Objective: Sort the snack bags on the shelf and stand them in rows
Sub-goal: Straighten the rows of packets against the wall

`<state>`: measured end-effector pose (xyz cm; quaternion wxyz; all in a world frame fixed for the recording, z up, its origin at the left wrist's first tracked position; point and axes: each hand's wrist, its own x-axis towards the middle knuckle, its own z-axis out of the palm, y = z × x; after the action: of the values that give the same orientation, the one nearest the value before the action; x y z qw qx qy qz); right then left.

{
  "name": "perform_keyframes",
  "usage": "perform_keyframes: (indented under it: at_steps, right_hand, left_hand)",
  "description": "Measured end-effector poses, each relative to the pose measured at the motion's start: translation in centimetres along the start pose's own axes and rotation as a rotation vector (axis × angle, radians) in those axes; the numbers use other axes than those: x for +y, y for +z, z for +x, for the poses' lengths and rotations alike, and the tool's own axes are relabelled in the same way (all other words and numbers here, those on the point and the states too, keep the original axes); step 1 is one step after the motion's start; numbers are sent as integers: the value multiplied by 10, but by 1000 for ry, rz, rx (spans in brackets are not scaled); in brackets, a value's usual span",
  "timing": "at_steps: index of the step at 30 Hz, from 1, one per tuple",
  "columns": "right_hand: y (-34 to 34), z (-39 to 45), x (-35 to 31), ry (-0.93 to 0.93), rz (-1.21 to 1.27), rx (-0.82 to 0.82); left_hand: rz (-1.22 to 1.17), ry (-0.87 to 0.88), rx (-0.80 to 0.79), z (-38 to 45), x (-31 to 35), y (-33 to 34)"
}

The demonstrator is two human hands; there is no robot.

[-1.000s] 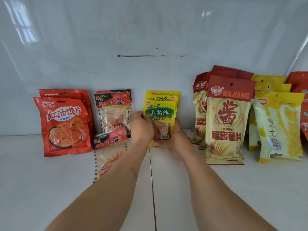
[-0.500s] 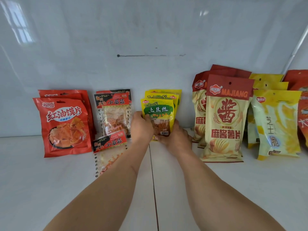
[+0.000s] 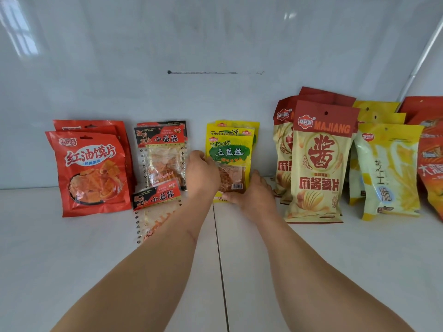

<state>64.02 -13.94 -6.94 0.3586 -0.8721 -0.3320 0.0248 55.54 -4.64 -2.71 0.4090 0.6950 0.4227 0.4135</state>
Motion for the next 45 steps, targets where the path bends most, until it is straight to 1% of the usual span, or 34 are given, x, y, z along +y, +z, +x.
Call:
perform_keyframes:
  at_steps: [7, 11, 14, 18, 20, 22, 24, 27, 29, 33, 35, 41, 45]
  right_hand:
    - [0, -19, 2, -11, -33, 79]
    - [0, -34, -2, -61, -79, 144]
    - [2, -49, -14, -126, -111, 205]
    - [9, -69, -32, -296, -73, 288]
    - [16, -80, -41, -336, -31, 244]
    - [21, -92, -50, -311, -19, 133]
    - [24, -102, -58, -270, -65, 27]
    - [26, -111, -71, -208, -176, -92]
    - [28, -115, -79, -169, -223, -141]
    - [31, -118, -86, -96, -217, -209]
    - [32, -122, -85, -81, -173, -210]
    - [31, -132, -85, -94, -24, -100]
    - [38, -129, -85, -77, 114, -36]
  left_hand:
    - [134, 103, 12, -16, -2, -20]
    - [166, 146, 11, -27, -8, -36]
    - [185, 195, 17, -35, -12, -50]
    - [215, 211, 47, -43, -17, -69]
    - [225, 198, 70, -48, -21, -82]
    - [236, 185, 92, -53, -25, -96]
    - [257, 150, 97, -56, -30, -109]
    - [279, 50, 83, -61, -38, -124]
    - [305, -30, 73, -64, -44, -131]
    - [328, -198, 23, -72, -55, -136]
    - [279, -211, 26, -76, -57, -138]
    - [98, -217, 53, -74, -49, -141]
    - [53, -270, 60, -70, -52, -144]
